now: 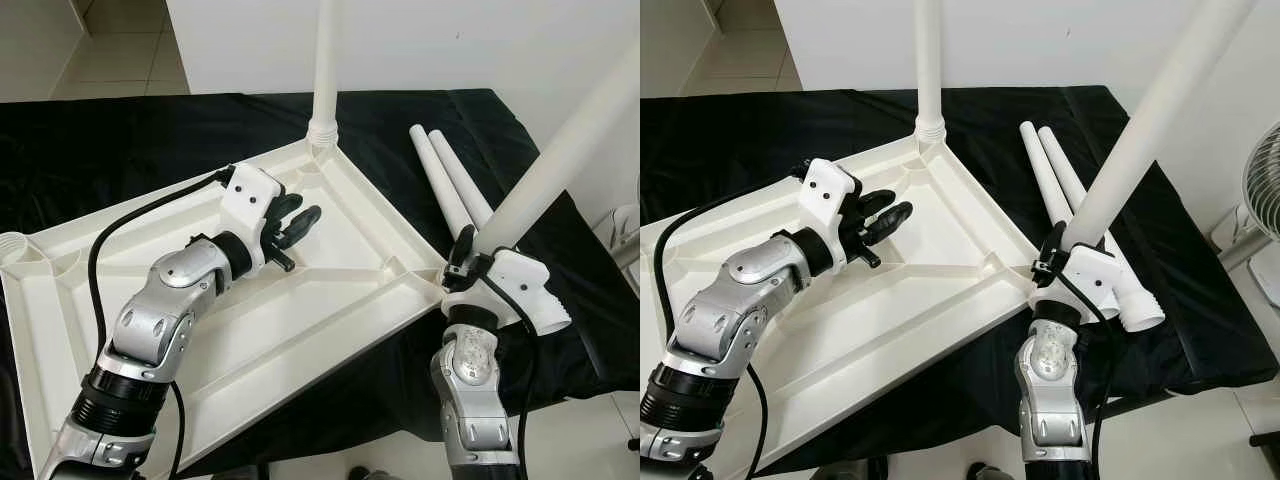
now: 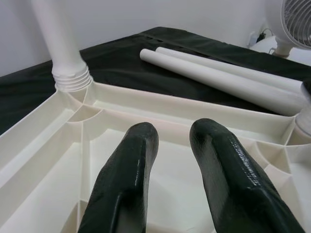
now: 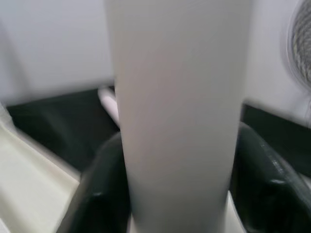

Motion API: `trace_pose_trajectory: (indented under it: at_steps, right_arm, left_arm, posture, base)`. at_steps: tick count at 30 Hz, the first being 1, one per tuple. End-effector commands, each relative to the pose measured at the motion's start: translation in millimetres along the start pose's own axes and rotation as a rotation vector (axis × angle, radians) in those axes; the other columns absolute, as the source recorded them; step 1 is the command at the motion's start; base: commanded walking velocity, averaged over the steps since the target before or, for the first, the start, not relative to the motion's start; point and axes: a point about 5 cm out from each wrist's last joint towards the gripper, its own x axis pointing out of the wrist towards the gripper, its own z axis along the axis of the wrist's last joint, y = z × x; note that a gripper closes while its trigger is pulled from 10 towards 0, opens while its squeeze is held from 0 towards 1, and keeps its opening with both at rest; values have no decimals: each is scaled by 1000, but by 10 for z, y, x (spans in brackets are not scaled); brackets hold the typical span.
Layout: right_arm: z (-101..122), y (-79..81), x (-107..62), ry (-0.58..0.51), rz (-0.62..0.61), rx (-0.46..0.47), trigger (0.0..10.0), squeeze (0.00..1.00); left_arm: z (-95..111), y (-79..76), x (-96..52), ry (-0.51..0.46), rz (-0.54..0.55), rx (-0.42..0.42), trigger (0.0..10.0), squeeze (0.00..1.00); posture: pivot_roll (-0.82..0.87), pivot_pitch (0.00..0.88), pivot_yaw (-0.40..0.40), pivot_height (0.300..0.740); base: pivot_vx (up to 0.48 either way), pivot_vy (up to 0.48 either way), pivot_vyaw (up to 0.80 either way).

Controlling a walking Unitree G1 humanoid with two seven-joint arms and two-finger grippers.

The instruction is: Building children table

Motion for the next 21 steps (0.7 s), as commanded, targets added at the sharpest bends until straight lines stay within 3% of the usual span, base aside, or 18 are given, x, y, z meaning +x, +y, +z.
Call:
trace_pose_trajectory:
  at_steps: [1, 15, 16, 17, 21]
  right_arm:
    - [-357, -214, -104, 188, -62, -43, 10000, 1000]
    - [-260, -234, -7, 125, -7, -33, 10000, 1000]
    - [-247, -233, 8, 119, 7, -26, 10000, 886]
    - [-224, -232, 24, 105, 21, -20, 10000, 0]
    - [-166, -240, 62, 74, 63, -9, 10000, 0]
  left_arm:
    - [-18, -60, 9, 4, -65, 4, 10000, 0]
    - [-21, -74, 23, -3, -64, -1, 10000, 0]
    - [-21, -73, 24, -4, -64, -1, 10000, 0]
    - [-19, -71, 26, -5, -63, -1, 10000, 0]
    - [-14, -70, 28, -7, -63, 1, 10000, 0]
  posture:
    - [12, 178, 43, 740]
    - [6, 170, 33, 740]
    - [6, 170, 33, 740]
    - [5, 169, 34, 740]
    - [2, 170, 35, 740]
  base:
    - [0, 0, 0]
    - [0, 0, 0]
    - [0, 0, 0]
    - [0, 0, 0]
    - [0, 0, 0]
